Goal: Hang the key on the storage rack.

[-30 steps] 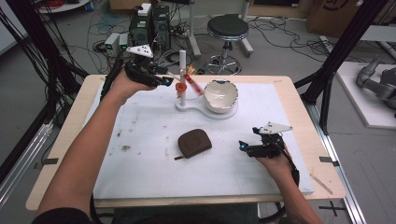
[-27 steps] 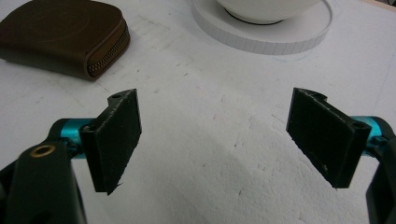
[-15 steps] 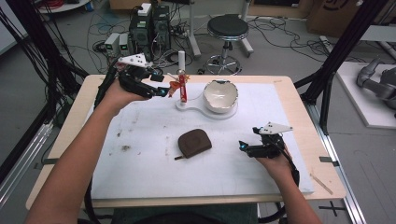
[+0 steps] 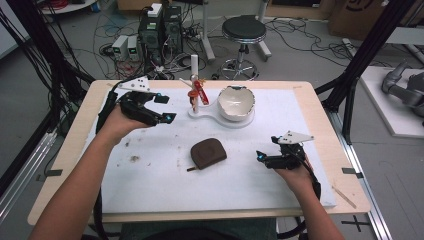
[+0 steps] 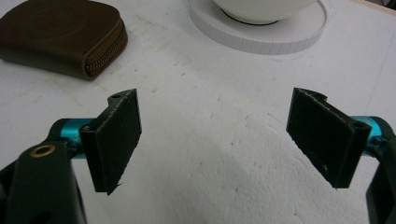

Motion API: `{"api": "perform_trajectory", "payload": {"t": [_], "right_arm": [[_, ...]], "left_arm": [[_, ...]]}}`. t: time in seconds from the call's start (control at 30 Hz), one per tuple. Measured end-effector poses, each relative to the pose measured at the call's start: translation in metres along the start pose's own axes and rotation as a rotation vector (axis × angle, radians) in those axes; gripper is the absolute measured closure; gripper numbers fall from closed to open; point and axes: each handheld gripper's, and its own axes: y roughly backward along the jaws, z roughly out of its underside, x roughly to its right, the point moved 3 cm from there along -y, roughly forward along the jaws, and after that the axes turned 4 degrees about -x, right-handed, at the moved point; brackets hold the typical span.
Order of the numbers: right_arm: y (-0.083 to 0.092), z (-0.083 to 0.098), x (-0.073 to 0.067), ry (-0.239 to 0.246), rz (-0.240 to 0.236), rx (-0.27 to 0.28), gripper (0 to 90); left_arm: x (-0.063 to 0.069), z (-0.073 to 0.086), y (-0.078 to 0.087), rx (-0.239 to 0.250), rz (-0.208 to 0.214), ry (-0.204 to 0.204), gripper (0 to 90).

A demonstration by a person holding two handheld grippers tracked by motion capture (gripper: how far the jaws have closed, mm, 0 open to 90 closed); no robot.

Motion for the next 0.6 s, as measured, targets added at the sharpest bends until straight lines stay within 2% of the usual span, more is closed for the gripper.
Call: {"api": "perform_trajectory", "payload": {"t": [0.07,0.37,0.6], "right_arm": [[0.0,0.0,0.0,0.0,0.003,0.002,18.0],[0.0,0.0,0.002,-0.006,0.004,0.009,18.0],[0.0,0.0,0.003,-0.017,0.01,0.008,18.0]], "left_arm": [[0.003,0.007,0.002,-0.001,-0.021,0.007,23.5],[0.017,0.047,0.001,-0.024,-0.044,0.038,21.5],[0.023,0.066,-0.003,-0.052,-0.068,0.059,19.0]]}}
